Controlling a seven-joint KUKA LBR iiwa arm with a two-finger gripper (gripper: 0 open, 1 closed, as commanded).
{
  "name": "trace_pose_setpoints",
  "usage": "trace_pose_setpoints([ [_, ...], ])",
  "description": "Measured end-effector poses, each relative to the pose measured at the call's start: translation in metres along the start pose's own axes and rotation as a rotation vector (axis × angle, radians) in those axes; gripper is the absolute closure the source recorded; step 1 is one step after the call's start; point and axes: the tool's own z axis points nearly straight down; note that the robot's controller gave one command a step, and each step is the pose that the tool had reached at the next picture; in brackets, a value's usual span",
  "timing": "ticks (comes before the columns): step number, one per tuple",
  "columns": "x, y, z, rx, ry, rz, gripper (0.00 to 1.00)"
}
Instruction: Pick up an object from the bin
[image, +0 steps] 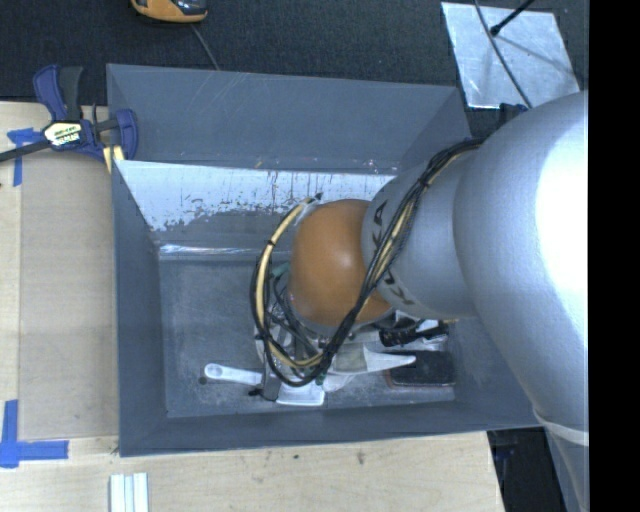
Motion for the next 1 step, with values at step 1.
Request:
trace_pose_setpoints([
  [1,-0.0037,-0.0031,0.0003,-0.003,-0.003,-0.015,0.0],
])
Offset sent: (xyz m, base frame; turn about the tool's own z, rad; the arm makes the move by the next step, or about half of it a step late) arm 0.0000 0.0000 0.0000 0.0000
